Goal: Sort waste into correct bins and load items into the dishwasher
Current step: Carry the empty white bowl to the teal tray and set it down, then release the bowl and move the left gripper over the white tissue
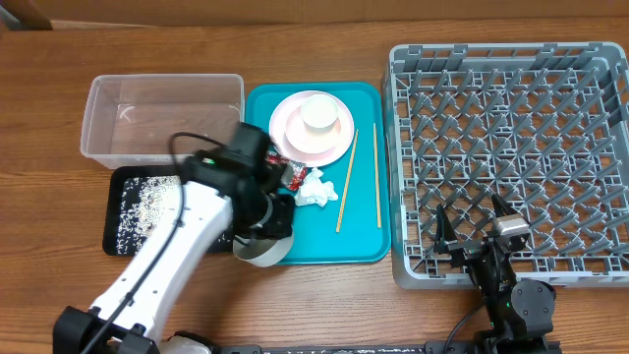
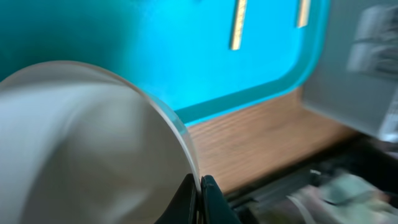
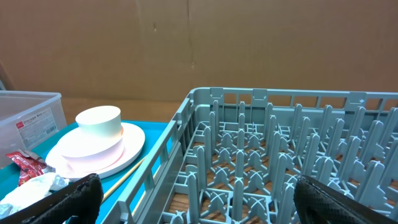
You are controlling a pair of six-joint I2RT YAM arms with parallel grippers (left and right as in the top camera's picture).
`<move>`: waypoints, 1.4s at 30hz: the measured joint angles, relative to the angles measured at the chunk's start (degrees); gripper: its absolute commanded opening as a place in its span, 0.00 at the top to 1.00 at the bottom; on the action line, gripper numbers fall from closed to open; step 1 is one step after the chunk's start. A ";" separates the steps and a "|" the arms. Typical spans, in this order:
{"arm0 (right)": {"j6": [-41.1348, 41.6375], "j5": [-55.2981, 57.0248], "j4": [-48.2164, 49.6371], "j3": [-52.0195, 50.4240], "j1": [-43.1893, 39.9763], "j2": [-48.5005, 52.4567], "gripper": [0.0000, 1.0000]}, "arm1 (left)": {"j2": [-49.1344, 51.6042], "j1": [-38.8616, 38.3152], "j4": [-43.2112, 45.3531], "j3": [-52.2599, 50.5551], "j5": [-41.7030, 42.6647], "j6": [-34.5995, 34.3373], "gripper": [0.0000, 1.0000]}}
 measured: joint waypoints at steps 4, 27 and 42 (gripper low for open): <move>0.00 0.02 0.00 0.00 0.00 0.00 0.00 | 0.00 -8.37 0.98 0.00 -8.66 -4.13 0.96; 0.02 0.00 -0.02 0.00 0.00 0.00 0.00 | 0.00 -19.76 15.15 -7.48 -27.43 -13.77 0.96; 0.00 0.00 0.00 0.00 0.00 0.00 0.00 | 0.00 -19.76 16.13 -8.41 -28.09 -14.73 0.50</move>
